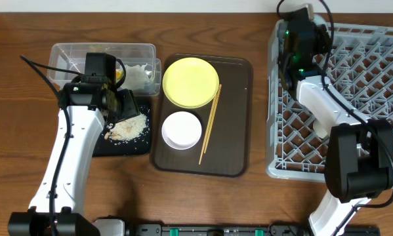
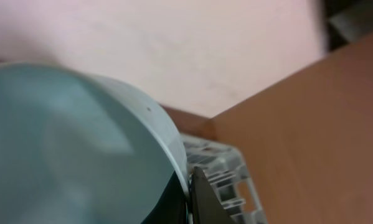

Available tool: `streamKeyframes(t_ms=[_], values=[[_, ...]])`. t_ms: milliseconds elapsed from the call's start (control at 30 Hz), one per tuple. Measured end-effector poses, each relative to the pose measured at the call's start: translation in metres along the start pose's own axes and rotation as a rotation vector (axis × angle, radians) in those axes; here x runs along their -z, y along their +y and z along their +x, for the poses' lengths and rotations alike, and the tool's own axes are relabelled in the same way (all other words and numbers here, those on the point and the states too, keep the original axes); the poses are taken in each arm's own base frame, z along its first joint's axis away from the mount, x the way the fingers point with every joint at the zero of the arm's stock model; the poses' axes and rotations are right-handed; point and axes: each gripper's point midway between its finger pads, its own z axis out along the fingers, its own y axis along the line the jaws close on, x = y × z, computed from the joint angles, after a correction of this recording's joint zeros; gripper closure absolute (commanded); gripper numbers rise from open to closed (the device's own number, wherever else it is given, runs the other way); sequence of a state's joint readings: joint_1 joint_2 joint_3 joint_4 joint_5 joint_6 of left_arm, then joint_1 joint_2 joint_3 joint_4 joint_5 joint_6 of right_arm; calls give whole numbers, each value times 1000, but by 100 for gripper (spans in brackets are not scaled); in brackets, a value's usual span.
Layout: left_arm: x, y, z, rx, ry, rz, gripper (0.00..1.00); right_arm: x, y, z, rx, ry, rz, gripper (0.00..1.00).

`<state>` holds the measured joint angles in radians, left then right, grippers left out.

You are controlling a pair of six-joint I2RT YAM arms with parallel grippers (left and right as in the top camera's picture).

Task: Sort waste into correct bins and load items into the dishwasher rack
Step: 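Carry the blue cup with the right gripper into the rack's back corner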

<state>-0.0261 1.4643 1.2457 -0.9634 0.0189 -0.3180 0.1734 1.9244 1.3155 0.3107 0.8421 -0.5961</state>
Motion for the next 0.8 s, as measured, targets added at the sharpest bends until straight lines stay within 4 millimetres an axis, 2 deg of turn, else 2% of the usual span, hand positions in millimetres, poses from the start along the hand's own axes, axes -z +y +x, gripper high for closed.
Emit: streamKeyframes(t_ms=[67,267,367,500,667,800], values=[[0,0,0,0,1,0,33,0,-6,-4,-6,-11,24,99],[0,0,0,0,0,0,33,-1,-3,0,41,3,26,99],[0,0,0,0,0,0,33,-5,6,7,67,19,20,99],[0,0,0,0,1,0,33,-14,31,26,116,53,0,99],[0,0,0,0,0,0,33,-12,34,27,122,66,13,99],[0,0,0,0,0,1,33,-2,38,28,129,88,30,99]])
